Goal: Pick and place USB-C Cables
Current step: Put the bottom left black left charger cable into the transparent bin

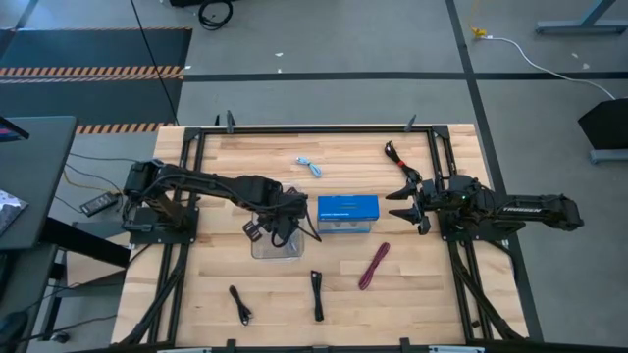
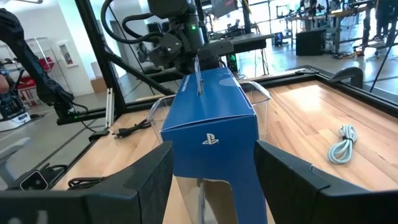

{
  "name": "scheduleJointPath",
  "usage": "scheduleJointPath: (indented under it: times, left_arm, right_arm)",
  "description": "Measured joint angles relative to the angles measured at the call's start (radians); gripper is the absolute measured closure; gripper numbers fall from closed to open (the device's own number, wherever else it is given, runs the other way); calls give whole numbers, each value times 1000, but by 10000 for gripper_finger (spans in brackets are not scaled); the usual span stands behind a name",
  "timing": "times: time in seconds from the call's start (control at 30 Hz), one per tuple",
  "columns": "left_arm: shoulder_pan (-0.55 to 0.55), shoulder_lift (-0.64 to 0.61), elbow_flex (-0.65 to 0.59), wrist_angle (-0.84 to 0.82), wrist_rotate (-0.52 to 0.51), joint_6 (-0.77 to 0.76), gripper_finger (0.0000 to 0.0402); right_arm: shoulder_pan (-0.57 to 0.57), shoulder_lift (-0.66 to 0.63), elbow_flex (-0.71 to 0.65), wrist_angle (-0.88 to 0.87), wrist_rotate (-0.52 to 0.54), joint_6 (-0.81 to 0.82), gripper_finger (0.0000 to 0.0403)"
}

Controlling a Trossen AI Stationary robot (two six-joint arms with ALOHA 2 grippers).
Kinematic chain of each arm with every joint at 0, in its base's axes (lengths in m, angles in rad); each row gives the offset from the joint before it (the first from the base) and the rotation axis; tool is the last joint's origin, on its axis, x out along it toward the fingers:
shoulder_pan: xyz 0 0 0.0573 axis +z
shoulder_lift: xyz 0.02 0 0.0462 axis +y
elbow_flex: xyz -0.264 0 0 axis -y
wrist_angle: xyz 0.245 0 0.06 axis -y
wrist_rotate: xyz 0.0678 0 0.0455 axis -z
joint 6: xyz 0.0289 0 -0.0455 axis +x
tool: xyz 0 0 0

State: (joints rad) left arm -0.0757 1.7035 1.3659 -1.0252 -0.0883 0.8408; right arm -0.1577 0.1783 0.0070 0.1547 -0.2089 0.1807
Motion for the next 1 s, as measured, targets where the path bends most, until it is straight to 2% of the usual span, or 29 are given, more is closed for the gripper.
scheduleJointPath:
  times: [0.23,0.5,0.7,1.0]
  left_arm:
    - [-13,0,0,-10,-63,-37,274]
    - [-85,-17,46,-45,-198,21,275]
    - [-125,-20,144,-127,-123,-103,276]
    - [-269,-19,145,-247,-115,-295,276]
  right_arm:
    - [0,0,0,0,0,0,174]
    - [0,0,0,0,0,0,174]
    - [0,0,0,-2,0,2,174]
    - [0,0,0,-14,0,0,174]
